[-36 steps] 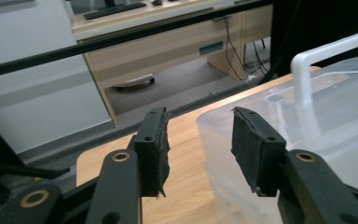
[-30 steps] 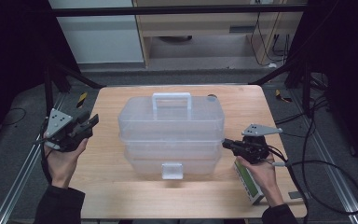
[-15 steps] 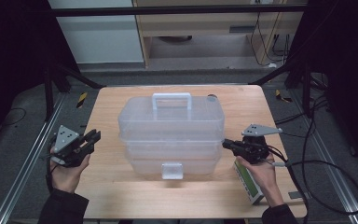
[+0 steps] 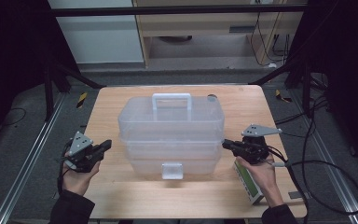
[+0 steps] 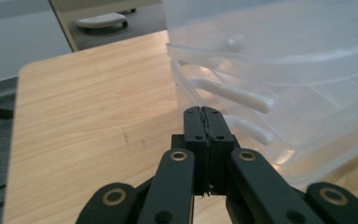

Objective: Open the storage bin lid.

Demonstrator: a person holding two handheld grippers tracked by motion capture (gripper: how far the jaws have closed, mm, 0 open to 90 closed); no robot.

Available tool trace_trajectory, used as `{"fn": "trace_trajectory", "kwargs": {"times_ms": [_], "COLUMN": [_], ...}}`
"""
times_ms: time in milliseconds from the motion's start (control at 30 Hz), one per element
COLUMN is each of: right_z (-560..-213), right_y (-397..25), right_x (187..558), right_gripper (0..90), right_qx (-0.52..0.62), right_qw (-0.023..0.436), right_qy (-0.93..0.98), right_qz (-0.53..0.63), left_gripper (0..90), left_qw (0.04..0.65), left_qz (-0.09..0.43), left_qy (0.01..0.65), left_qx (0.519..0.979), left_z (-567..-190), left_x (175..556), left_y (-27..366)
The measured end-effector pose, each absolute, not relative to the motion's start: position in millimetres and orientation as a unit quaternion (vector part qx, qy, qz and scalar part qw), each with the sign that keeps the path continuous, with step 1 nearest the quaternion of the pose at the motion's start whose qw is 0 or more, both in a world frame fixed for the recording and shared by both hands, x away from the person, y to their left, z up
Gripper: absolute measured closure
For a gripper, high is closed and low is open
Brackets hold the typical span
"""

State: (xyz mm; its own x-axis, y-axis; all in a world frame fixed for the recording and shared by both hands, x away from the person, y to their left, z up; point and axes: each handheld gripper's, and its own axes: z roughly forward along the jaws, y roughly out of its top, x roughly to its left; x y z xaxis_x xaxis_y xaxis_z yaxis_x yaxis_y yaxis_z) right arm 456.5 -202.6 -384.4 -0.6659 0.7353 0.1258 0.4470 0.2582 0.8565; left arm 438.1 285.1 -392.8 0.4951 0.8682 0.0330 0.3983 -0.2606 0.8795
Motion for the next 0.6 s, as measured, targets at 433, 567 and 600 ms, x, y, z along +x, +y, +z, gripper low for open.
{"fn": "trace_trajectory", "kwargs": {"times_ms": [433, 567, 600], "right_z": [-384, -382, -382], "right_y": [-202, -202, -202], "right_x": [457, 457, 457], "right_gripper": [89.9, 89.9, 90.0], "right_qx": [0.382, 0.382, 0.381], "right_qw": [0.152, 0.155, 0.156], "right_qy": [0.777, 0.776, 0.776], "right_qz": [0.476, 0.478, 0.477], "left_gripper": [88.1, 88.3, 88.3], "left_qw": [0.459, 0.46, 0.462], "left_qz": [0.253, 0.247, 0.256], "left_qy": [0.393, 0.397, 0.387], "left_qx": [0.756, 0.755, 0.756], "left_z": [-392, -391, -390], "left_x": [438, 438, 440], "left_y": [268, 264, 263]}}
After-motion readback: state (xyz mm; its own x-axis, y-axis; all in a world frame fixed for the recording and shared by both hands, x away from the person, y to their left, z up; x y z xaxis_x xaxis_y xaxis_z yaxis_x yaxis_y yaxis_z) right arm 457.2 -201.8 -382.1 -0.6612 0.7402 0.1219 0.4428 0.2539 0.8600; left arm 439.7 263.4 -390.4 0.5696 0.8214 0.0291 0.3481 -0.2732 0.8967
